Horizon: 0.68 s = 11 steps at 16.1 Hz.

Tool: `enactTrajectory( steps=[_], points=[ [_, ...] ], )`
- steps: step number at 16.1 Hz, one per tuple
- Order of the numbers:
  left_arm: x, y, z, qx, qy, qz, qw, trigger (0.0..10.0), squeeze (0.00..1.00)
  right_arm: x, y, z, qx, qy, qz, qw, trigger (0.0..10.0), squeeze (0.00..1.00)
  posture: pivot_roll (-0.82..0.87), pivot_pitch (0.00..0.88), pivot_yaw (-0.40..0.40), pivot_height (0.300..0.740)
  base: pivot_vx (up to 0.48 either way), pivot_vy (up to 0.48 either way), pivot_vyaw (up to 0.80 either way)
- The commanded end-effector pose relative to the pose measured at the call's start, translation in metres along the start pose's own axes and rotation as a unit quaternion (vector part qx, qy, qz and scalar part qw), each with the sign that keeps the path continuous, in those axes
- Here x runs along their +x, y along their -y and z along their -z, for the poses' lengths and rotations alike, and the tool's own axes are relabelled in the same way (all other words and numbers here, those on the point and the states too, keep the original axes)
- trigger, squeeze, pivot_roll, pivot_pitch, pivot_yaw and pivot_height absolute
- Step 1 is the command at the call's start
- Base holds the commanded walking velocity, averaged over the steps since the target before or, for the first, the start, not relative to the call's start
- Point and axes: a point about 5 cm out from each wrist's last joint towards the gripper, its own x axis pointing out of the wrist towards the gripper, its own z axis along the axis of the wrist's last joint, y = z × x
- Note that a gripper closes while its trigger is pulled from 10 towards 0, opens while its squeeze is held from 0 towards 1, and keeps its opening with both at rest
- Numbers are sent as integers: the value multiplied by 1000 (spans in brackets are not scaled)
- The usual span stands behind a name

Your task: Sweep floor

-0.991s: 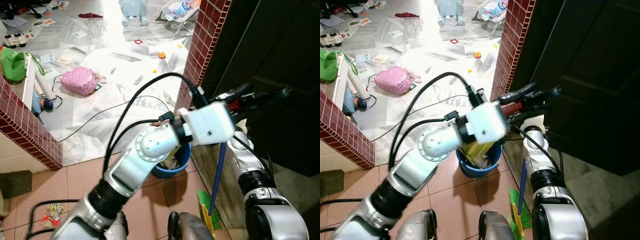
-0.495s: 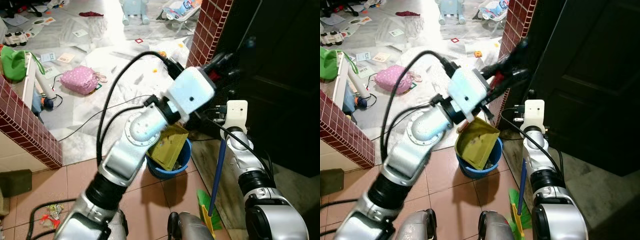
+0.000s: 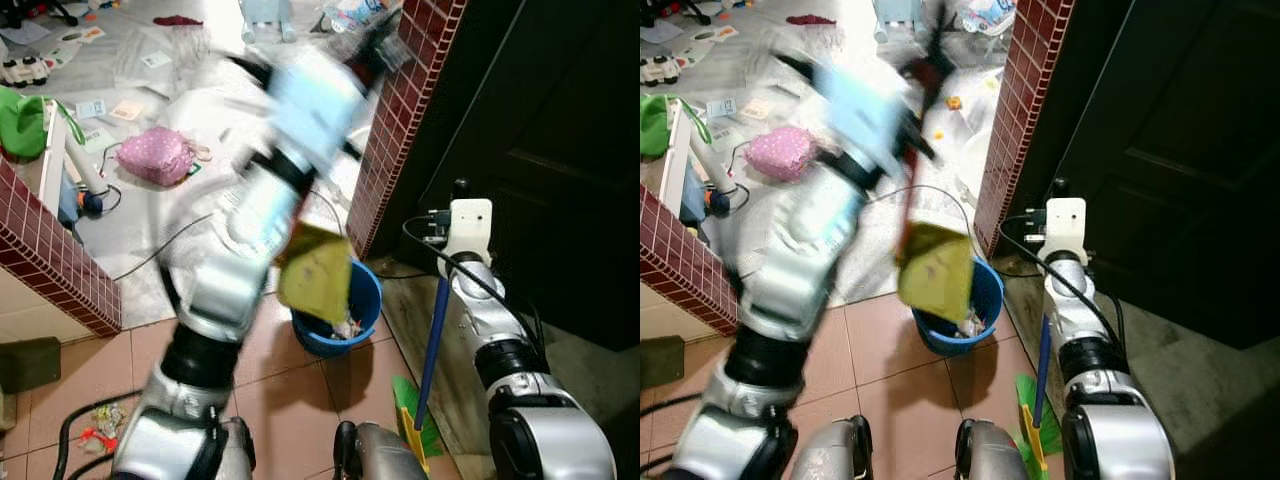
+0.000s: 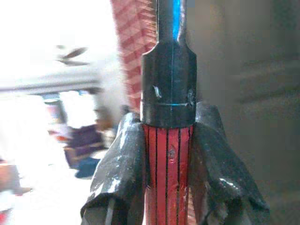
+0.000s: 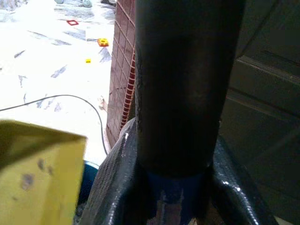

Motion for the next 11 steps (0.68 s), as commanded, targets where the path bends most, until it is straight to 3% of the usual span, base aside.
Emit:
enactTrajectory(
  steps=[1,3,5,8,10,11],
  points=[
    [8,-19,-31,14,73,-51,996,10000,0,2,-3,-6,0,11,-7,1000,10000,0,-13,140,-78,740,0,0,0],
    [8,-45,-38,40,79,-114,990,10000,0,1,-5,-5,3,11,-12,1000,10000,0,-11,141,-77,740,0,0,0],
    [-2,-67,-24,87,38,-151,984,10000,0,0,-7,-1,8,7,-21,1000,10000,0,-2,138,-80,740,0,0,0],
    [-16,-93,-5,121,-11,-199,972,10000,0,-3,-13,1,11,9,-36,999,10000,0,2,141,-84,740,0,0,0],
    [-29,-101,11,130,-48,-221,965,10000,0,-5,-15,4,16,7,-43,999,10000,0,5,139,-86,740,0,0,0],
    [-46,-101,31,141,-96,-232,957,10000,0,-5,-15,5,17,7,-45,999,10000,0,5,140,-84,740,0,0,0]
  ],
)
